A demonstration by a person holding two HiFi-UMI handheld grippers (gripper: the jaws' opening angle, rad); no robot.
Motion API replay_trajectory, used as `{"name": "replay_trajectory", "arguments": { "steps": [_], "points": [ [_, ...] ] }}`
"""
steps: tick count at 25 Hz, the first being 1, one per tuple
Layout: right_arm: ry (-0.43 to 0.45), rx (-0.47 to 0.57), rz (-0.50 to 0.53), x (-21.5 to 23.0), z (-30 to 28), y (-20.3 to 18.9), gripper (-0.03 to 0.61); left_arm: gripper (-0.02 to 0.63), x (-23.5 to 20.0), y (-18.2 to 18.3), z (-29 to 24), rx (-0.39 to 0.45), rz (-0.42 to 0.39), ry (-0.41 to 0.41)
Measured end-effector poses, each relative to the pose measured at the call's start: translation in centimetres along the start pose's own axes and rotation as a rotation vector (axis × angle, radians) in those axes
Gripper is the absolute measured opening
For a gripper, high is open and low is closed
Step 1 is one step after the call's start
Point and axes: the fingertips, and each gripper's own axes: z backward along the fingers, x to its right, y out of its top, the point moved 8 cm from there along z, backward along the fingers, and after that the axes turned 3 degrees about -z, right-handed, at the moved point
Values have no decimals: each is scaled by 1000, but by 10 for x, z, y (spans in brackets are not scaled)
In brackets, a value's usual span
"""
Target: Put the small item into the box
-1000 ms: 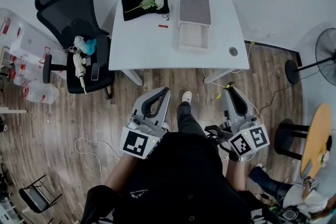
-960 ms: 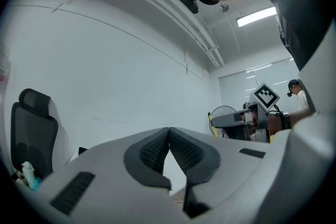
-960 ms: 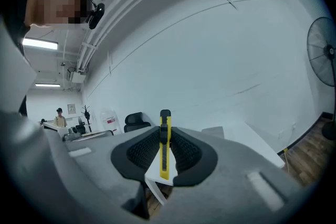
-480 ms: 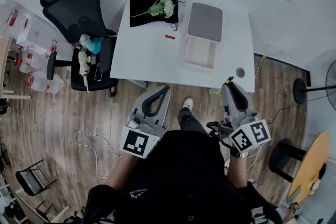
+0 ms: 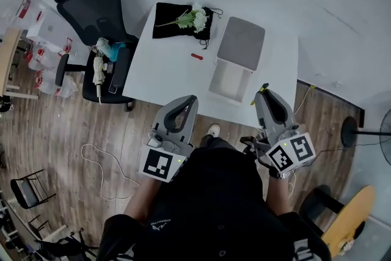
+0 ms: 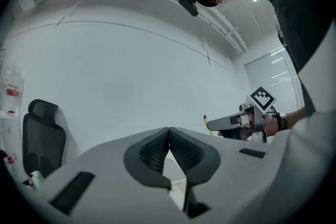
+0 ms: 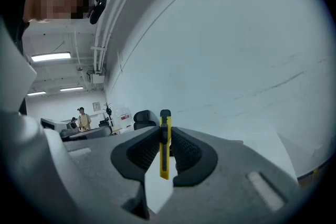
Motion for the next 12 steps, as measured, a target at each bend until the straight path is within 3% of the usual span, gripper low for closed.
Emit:
{"name": "replay_trajectory", "arguments": {
  "steps": [12],
  "points": [
    [9,-44,-30,56,-16,6,69,5,6,-13,-50,-46,-12,9]
  ]
}}
